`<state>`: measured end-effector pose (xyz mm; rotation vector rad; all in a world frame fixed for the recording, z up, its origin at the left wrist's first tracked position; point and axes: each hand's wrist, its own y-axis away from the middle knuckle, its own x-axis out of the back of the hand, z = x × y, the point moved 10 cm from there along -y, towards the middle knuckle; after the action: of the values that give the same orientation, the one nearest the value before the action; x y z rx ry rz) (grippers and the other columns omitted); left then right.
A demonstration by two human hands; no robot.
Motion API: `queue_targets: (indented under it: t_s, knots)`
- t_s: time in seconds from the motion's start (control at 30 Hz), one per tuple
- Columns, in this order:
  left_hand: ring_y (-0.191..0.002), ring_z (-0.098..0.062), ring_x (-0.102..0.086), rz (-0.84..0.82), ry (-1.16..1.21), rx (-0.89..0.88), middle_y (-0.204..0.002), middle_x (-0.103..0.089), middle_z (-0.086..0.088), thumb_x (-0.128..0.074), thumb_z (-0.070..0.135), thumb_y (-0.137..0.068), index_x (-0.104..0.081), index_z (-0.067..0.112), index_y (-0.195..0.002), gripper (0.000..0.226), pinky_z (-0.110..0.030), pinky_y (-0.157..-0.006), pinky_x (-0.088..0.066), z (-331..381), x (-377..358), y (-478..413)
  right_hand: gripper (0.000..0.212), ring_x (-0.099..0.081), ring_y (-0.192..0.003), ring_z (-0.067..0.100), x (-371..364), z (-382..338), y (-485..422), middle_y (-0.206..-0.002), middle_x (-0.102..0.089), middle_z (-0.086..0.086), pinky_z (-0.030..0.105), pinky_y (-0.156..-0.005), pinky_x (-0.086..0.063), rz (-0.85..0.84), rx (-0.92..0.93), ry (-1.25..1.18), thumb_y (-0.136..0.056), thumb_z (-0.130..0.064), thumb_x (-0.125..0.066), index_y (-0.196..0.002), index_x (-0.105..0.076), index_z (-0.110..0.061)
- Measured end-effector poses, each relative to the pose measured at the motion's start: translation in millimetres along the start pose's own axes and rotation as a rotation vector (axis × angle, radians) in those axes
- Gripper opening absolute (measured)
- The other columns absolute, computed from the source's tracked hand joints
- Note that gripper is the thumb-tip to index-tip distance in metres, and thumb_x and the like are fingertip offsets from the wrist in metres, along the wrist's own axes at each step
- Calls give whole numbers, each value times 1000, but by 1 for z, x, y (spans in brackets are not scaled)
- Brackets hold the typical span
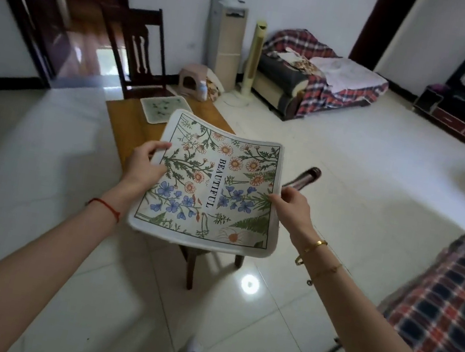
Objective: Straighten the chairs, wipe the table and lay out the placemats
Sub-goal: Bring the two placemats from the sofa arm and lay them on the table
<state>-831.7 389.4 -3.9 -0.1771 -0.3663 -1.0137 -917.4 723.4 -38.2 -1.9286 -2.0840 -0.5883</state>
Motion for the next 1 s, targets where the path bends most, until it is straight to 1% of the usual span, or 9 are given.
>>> queue_targets:
  t_s: [0.1,0.3,0.4,0.47,0.57,0.67,0.77,0.87,1.0]
  knots:
    - [-74,-15,-66,54,3,21,-129,-55,-7,-59,-5,-87,-54,23,-135,56,-17,-46,-53,-6,16,-40,21,-67,-94,27,-32,-28,-51,-98,-70,10,46,-84,-58,-48,45,58,-87,-23,-59,-99,-63,-6]
    - [-75,-14,-65,195,-16,62,-133,-56,-9,-61,-6,-85,-56,23,-133,57,-32,-60,-60,-14,49,-129,19,-64,-82,20,-100,-78,-153,-99,-70,11,32,-66,-55,-152,79,71,-88,-17,-56,-100,-63,-3]
    - [-74,-3,-58,253,-30,81,-132,-57,-9,-61,-7,-84,-58,21,-132,56,-14,-50,-53,-15,63,-170,19,-68,-91,25,-131,-97,-197,-99,-69,12,42,-78,-60,-195,86,84,-88,-19,-55,-99,-62,-4]
    - [-73,-1,-55,274,-38,99,-130,-59,-9,-62,-6,-84,-58,20,-132,55,-7,-44,-45,-20,69,-197,19,-68,-90,24,-151,-109,-224,-99,-69,11,40,-75,-60,-201,85,79,-89,-18,-54,-99,-61,-4]
    - [-73,-2,-58,296,-33,122,-127,-61,-8,-62,-4,-84,-58,22,-131,54,-14,-48,-51,-32,80,-238,16,-66,-85,19,-183,-125,-260,-100,-68,10,29,-66,-57,-229,83,79,-91,-18,-53,-100,-60,-6]
    - [-74,-4,-61,297,-26,147,-124,-61,-6,-62,-4,-84,-59,24,-131,54,-24,-56,-54,-49,88,-286,14,-68,-93,25,-215,-132,-299,-101,-69,9,40,-78,-60,-243,80,128,-91,-20,-53,-99,-60,-10]
    - [-74,-5,-61,273,-19,162,-124,-62,-7,-62,-4,-84,-59,23,-130,54,-23,-54,-52,-71,89,-344,15,-67,-93,26,-249,-134,-340,-100,-68,10,41,-77,-59,-225,71,172,-91,-19,-53,-98,-60,-8]
    - [-73,-5,-61,239,-23,172,-125,-62,-8,-62,-4,-85,-58,22,-132,53,-19,-49,-51,-95,86,-399,18,-66,-90,23,-283,-134,-379,-100,-68,9,26,-61,-52,-211,48,186,-91,-19,-53,-103,-61,-7]
    - [-75,-3,-60,178,-47,182,-121,-62,-5,-64,-2,-86,-56,20,-132,51,-10,-44,-47,-131,80,-480,23,-68,-92,25,-331,-132,-439,-102,-69,11,29,-68,-56,-169,-8,210,-91,-20,-53,-105,-61,-4]
